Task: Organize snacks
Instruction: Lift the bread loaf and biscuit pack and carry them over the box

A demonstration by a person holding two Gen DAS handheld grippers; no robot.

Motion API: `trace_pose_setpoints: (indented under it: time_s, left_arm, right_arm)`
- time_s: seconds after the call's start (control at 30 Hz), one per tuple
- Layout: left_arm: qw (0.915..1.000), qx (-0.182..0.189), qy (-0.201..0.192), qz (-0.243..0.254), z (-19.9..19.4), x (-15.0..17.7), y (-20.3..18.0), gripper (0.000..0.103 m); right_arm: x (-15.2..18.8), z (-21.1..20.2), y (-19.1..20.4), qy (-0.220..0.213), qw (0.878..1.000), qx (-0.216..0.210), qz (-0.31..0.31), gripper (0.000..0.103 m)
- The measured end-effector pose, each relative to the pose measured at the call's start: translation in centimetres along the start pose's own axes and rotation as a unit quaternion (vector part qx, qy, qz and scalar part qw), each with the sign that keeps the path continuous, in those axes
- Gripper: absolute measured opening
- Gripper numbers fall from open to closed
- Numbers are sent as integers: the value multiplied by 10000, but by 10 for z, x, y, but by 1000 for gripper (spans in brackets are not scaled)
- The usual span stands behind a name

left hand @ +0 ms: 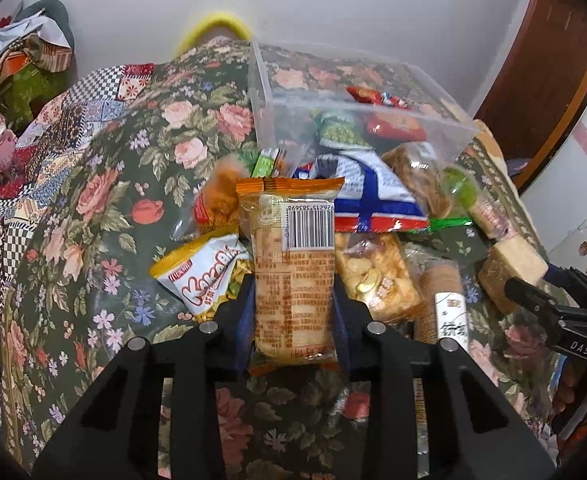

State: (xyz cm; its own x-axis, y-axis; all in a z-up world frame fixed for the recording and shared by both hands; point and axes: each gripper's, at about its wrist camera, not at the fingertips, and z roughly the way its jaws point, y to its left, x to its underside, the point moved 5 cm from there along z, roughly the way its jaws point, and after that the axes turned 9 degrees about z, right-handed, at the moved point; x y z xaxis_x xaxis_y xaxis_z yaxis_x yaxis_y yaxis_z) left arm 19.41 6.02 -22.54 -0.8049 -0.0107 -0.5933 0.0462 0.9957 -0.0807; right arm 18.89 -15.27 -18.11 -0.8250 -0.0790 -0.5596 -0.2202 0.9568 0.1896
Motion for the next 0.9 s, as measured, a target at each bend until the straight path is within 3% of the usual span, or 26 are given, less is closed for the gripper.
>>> trace_pose_setpoints:
  time_s: [0.43,0.6,0.9]
  left_arm:
    - [9978,143,-654,8,-39,-45,-11,34]
    - [9967,283,-761,-16,-39,-66,-19,34]
    - [9949,196,-980,146,-32,-107,-27,34]
  right_arm:
    - [-36,-25,6,-524,9984,-191,5,76]
    - [-59,-30,11,-791,9966,-224,-26,76]
    - [-99,-30,23,-1206,9920,-373,43,76]
